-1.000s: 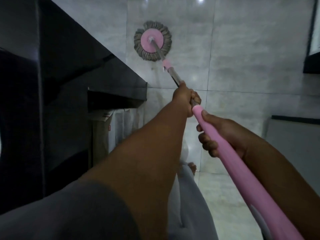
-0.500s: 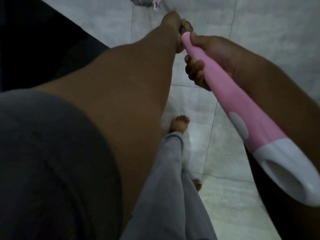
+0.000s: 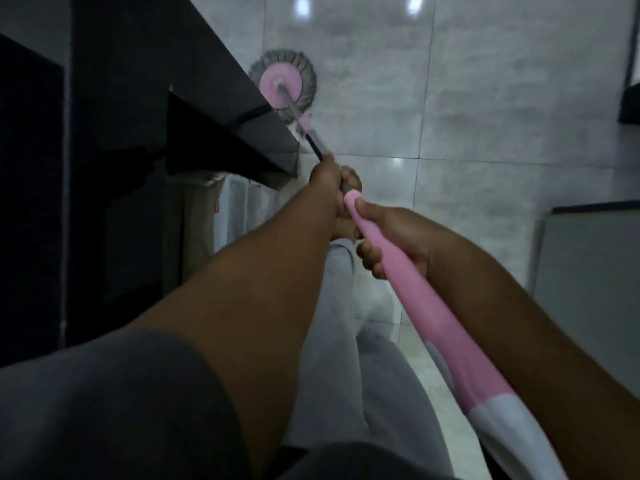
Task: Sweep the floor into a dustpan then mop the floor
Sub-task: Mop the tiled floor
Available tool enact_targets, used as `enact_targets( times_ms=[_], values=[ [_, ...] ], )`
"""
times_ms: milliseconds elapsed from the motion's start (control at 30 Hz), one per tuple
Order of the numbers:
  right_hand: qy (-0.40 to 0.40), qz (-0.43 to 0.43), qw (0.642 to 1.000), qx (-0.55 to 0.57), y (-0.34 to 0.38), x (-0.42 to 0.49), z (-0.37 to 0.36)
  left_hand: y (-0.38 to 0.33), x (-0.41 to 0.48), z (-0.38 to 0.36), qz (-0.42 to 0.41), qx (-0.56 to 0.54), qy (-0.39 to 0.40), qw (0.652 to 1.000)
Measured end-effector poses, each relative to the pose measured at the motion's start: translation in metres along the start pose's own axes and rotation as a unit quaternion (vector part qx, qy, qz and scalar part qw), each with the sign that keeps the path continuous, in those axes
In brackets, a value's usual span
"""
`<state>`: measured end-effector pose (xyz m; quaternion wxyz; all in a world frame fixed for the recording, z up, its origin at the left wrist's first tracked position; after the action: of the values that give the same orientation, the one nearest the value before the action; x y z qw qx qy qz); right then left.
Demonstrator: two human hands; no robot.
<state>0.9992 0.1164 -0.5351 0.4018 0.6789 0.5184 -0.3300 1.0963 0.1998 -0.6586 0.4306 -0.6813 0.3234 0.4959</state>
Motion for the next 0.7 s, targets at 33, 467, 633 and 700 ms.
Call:
enact_targets(
  times_ms=[33, 467, 633, 700],
  values=[
    [-0.013, 0.001, 1.000, 0.004, -0.025, -0.011, 0.005, 0.026, -0.016, 0.007, 0.016, 0.000, 0.010, 1.000],
    [-0.089, 0.011, 0.985, 0.148, -0.239, -0.168, 0.080, 0.278, -0.137, -0.033, 0.130, 0.088, 0.080, 0.984],
    [-0.088, 0.002, 0.980, 0.179, -0.221, -0.181, 0.098, 0.278, -0.134, -0.061, 0.138, 0.104, 0.079, 0.982],
    [-0.090, 0.008, 0.980, 0.176, -0.198, -0.167, 0.101, 0.259, -0.116, -0.074, 0.125, 0.113, 0.086, 0.982]
  ],
)
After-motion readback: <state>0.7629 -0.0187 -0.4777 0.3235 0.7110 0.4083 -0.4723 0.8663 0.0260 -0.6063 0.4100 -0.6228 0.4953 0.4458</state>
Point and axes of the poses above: each hand's wrist, its own x-axis towards the middle knuckle, its own z-axis out of the back of the hand, y = z × x, the point moved 6 cm from there along x, towards the middle knuckle, and after that the axes turned 5 degrees about y, right-handed, at the moved point
